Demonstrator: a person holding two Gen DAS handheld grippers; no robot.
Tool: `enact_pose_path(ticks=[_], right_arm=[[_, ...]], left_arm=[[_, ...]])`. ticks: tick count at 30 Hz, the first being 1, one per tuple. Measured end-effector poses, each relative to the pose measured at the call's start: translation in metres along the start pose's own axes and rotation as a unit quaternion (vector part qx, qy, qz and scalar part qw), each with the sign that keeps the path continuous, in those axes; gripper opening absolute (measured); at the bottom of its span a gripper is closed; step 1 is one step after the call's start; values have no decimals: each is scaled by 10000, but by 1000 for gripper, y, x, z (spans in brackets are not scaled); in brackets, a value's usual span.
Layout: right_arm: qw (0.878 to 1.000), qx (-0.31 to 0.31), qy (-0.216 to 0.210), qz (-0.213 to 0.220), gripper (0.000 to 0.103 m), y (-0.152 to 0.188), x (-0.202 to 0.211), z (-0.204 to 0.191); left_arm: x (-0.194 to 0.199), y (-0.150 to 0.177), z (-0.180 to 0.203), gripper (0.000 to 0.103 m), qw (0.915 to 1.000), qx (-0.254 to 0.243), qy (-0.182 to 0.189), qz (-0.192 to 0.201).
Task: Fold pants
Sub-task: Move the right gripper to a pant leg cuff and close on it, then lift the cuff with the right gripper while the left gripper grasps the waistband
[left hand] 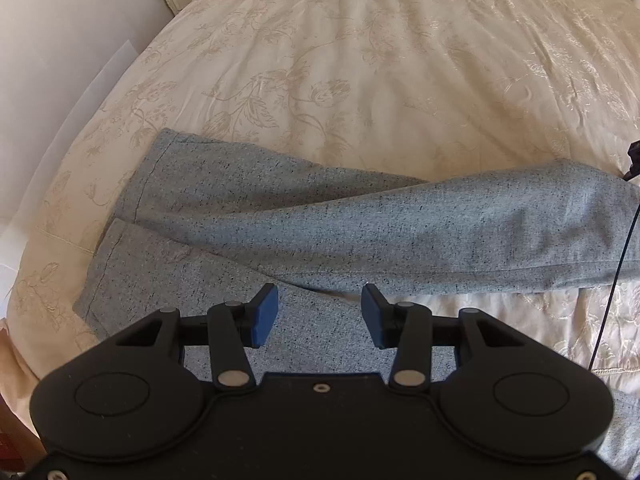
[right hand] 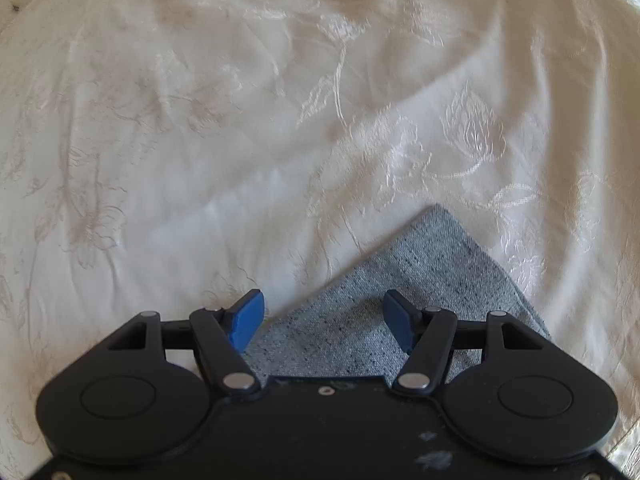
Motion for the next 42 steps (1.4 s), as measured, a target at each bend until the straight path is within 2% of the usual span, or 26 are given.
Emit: enact_pose_path(ticks=[1,2,3,4,5,10,16,19,23,28,33,36,42], right_arm=[[10000,-9,-3,-48,64,3,-4,3],[10000,20,-47,-20,56,7,-4,7],[9999,108,-76,-25,28,10,-3,9],[9996,224,-151,-102,9,14,-2,10],[9993,294,-190,-138,6,19,1,14],[9982,448,-389,109,6,37,32,40],[9975,538,-388,256,6,77,69,75],[9977,549,-302,247,6,100,78,88],[9977,623,-123,219,6,125,81,98],[9979,614,-26,220,6,138,79,97],[9982,552,47,239,6,142,79,97],[9983,540,82,209,6,143,78,97],[9984,539,84,177,6,144,78,96]], left_arm=[[-1,-1,-2,52,10000,19,-22,-10],[-2,-1,-3,52,10000,45,-47,-19],[-4,-2,-5,52,10000,73,-53,-29],[-6,-4,-6,52,9999,97,-51,-40],[-8,-7,-8,52,9999,107,-57,-44],[-26,-32,-18,52,9998,178,-1,-66],[-61,-83,-30,53,9996,208,153,-111],[-82,-106,-38,53,9987,337,285,-238],[-125,-128,-47,54,9957,482,385,-686],[-163,-138,-57,54,9891,847,338,-1156],[-181,-141,-44,54,9899,656,229,-1239],[-189,-140,-30,61,9888,487,256,-1389],[-207,-127,-13,61,9849,181,-227,-1709]])
Point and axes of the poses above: each gripper's, at about its wrist camera, not at the fingertips, and x roughly against the way its jaws point, z to its right, y to its underside, the point moved 5 cm from there along -x, roughly the way its jaws point
